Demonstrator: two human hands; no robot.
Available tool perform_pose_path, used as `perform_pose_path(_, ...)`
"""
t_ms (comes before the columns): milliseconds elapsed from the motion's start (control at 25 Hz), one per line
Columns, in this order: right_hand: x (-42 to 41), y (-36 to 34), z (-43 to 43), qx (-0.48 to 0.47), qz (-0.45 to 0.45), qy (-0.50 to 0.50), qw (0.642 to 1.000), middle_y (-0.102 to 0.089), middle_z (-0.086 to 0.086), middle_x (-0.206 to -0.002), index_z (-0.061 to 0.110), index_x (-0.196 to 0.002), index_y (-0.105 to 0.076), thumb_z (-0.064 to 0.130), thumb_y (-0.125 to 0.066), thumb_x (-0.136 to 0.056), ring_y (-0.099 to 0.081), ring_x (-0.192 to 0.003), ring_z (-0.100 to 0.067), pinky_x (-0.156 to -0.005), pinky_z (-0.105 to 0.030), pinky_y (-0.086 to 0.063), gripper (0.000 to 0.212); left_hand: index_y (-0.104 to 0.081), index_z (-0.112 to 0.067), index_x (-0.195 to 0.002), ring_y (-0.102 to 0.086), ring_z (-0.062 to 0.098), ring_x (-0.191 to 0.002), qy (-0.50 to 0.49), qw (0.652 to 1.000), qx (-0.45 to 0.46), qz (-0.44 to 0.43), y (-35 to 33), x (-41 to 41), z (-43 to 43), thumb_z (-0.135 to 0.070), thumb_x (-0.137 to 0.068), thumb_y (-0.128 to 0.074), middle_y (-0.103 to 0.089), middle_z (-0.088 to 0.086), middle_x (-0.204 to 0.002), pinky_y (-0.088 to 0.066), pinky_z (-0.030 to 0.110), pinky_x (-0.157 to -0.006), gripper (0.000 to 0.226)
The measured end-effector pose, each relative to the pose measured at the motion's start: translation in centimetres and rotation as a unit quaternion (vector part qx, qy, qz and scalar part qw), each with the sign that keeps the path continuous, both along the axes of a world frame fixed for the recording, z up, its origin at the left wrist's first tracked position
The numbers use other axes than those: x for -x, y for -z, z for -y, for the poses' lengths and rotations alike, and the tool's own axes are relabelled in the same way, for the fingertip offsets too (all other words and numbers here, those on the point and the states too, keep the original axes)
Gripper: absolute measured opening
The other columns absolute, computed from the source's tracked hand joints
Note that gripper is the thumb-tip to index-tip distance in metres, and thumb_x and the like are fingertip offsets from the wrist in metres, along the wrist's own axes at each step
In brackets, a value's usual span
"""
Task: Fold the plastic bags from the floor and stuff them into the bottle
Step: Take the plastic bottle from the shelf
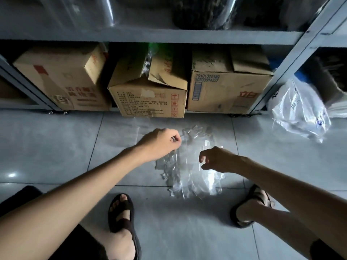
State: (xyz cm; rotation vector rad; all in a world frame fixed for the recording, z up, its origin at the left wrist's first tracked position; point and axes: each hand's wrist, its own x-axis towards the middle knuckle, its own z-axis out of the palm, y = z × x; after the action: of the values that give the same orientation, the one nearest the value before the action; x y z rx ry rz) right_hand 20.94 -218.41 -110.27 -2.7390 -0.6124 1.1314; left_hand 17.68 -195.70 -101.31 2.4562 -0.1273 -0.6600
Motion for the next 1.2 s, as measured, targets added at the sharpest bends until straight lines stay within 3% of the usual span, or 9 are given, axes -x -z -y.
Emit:
perform_pose_path(120,-2.8,3.5,0.9,-0.033,0.004,0.063,0.997,-0.068,-0.002,-0.111,0.027,-0.115,-0.063,0.038,-0.065,-0.092,-0.062,-0.092,-0.023,-0.076,-0.03,-0.046,0.025,-0.068,-0.029,-0.098,-0.067,0.016,-0.09,0.031,0.999,-0.032,-0.02,1.4,-1.6,1.9,-0.035,-0.096,-0.055,-0.07,-0.01,-0.097,-0.054,0.034,-0.084,0.014)
perform_pose_path(240,-3.8,9.5,-0.2,-0.052,0.005,0.082,0.995,-0.069,-0.004,-0.111,0.022,-0.116,-0.063,0.033,-0.069,-0.091,-0.063,-0.096,-0.025,-0.074,-0.029,-0.043,0.028,-0.069,-0.026,-0.096,-0.068,0.016,-0.085,-0.006,0.999,-0.001,-0.033,5.1,-2.8,1.8,-0.032,-0.095,-0.055,-0.071,-0.008,-0.092,-0.055,0.034,-0.083,0.015)
perform_pose_path(480,-2.9,21.3,-2.8,-0.026,0.025,0.07,0.997,-0.053,-0.009,-0.131,0.019,-0.139,-0.046,0.035,-0.072,-0.087,-0.05,-0.121,-0.028,-0.092,-0.035,-0.041,0.06,-0.068,-0.021,-0.087,-0.072,0.018,-0.076,-0.095,0.987,0.011,-0.129,14.9,-4.9,-2.5,-0.025,-0.092,-0.057,-0.074,-0.006,-0.08,-0.058,0.039,-0.083,0.012)
perform_pose_path(680,-2.7,26.3,-3.2,-0.017,0.105,0.04,0.994,-0.059,-0.01,-0.116,0.015,-0.128,-0.049,0.024,-0.076,-0.083,-0.056,-0.107,-0.028,-0.087,-0.036,-0.04,0.054,-0.069,-0.013,-0.095,-0.072,0.019,-0.08,-0.113,0.979,0.032,-0.166,19.0,-5.5,-3.1,-0.023,-0.094,-0.056,-0.073,-0.005,-0.084,-0.055,0.034,-0.081,0.016)
perform_pose_path(840,-3.0,26.7,-2.9,-0.066,0.07,0.123,0.988,-0.07,-0.006,-0.095,0.017,-0.11,-0.062,0.01,-0.071,-0.084,-0.064,-0.09,-0.03,-0.074,-0.033,-0.044,0.028,-0.068,-0.013,-0.097,-0.072,0.019,-0.083,-0.125,0.973,0.049,-0.186,19.7,-4.8,-3.7,-0.022,-0.095,-0.056,-0.073,-0.006,-0.085,-0.054,0.031,-0.078,0.015)
perform_pose_path(1000,-4.1,23.4,-3.3,-0.135,0.015,0.21,0.968,-0.066,0.003,-0.079,0.016,-0.097,-0.074,0.009,-0.074,-0.084,-0.064,-0.077,-0.021,-0.064,-0.025,-0.041,0.015,-0.069,-0.014,-0.095,-0.073,0.019,-0.079,-0.156,0.968,0.076,-0.178,18.6,-4.5,-4.4,-0.023,-0.095,-0.057,-0.073,-0.005,-0.083,-0.052,0.03,-0.077,0.014)
perform_pose_path(1080,-4.9,20.1,-3.5,-0.201,0.011,0.26,0.944,-0.065,0.001,-0.076,0.015,-0.092,-0.076,0.007,-0.074,-0.082,-0.062,-0.073,-0.017,-0.061,-0.023,-0.044,0.013,-0.07,-0.016,-0.094,-0.072,0.017,-0.075,-0.179,0.963,0.099,-0.176,17.4,-4.2,-4.5,-0.022,-0.094,-0.058,-0.075,-0.002,-0.085,-0.052,0.032,-0.076,0.013)
perform_pose_path(1200,-5.8,12.2,-3.1,-0.295,0.002,0.324,0.899,-0.07,0.003,-0.075,0.023,-0.085,-0.076,0.006,-0.077,-0.081,-0.065,-0.074,-0.012,-0.071,-0.024,-0.051,0.018,-0.07,-0.013,-0.094,-0.069,0.015,-0.073,-0.203,0.95,0.141,-0.19,13.9,-4.0,-3.6,-0.025,-0.098,-0.057,-0.076,0.004,-0.088,-0.049,0.027,-0.067,0.018)
